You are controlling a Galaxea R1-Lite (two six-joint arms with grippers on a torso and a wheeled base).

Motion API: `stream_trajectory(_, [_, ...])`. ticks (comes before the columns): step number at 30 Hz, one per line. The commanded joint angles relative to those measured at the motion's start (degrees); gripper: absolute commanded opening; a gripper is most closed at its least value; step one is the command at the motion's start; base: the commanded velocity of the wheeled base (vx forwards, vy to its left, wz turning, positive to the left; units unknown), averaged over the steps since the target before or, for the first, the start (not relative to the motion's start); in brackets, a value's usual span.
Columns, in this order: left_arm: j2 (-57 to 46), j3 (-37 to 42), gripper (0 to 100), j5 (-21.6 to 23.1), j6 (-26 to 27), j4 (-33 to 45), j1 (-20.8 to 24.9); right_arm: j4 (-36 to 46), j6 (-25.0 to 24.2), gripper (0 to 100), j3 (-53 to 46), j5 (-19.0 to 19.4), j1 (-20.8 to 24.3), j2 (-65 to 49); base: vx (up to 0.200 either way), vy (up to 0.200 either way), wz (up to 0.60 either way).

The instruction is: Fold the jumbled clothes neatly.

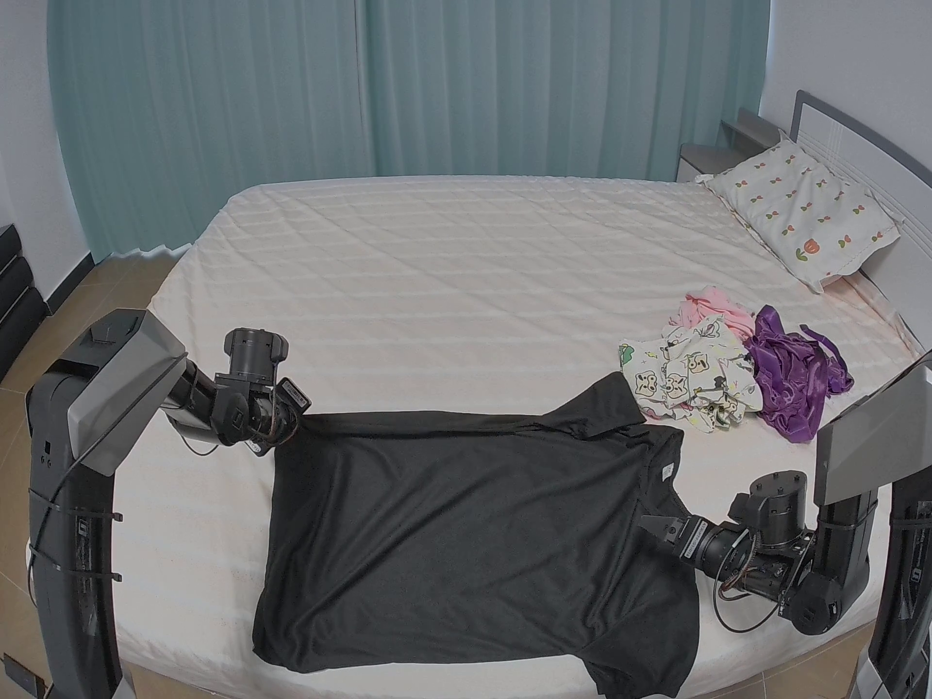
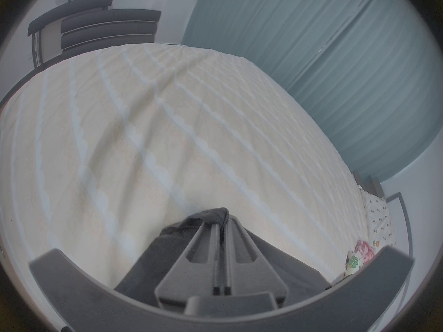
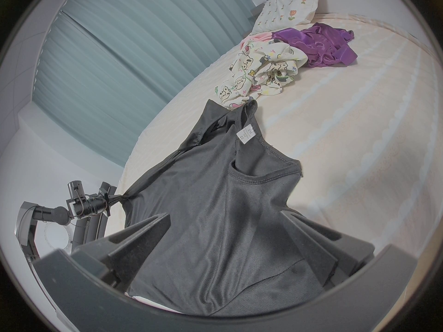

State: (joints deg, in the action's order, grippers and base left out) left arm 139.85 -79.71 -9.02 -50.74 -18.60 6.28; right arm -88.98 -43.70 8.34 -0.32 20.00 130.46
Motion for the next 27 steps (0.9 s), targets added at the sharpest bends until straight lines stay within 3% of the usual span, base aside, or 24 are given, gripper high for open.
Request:
stream_trajectory(1, [4.29, -7.56, 0, 2.69, -0.24, 4.89, -2.67, -0.67, 0.02, 100, 0.01, -0.03, 0.03, 0.23, 0.000, 0.000, 0.00])
stream_trajectory(5, [6.49, -13.10, 0, 5.59, -0.50, 7.26, -3.64, -0.67, 0.02, 100, 0.01, 0.05, 0.03, 0.23, 0.000, 0.000, 0.00])
stream_trajectory(12, [9.65, -22.50, 0, 5.77, -0.50, 11.57, -3.99, -0.67, -0.07, 100, 0.36, 0.05, 0.03, 0.23, 0.000, 0.000, 0.00])
stream_trajectory(13, [10.18, -23.82, 100, 5.86, -0.50, 12.10, -4.08, -0.67, -0.07, 100, 0.45, 0.05, 0.03, 0.14, 0.000, 0.000, 0.00])
stream_trajectory(21, [14.05, -32.35, 100, 5.33, -1.73, 18.78, -4.43, -0.67, -4.02, 100, 3.53, -0.65, -0.23, -1.18, 0.000, 0.000, 0.00])
stream_trajectory(24, [13.25, -34.28, 100, 6.65, -7.53, 21.59, -5.75, -0.67, -4.37, 100, 6.25, -1.88, -1.28, -1.53, 0.000, 0.000, 0.00])
stream_trajectory(27, [10.00, -33.31, 100, 9.28, -8.59, 23.44, -7.16, -0.58, -4.64, 100, 10.73, -2.06, -1.64, -1.88, 0.000, 0.000, 0.00])
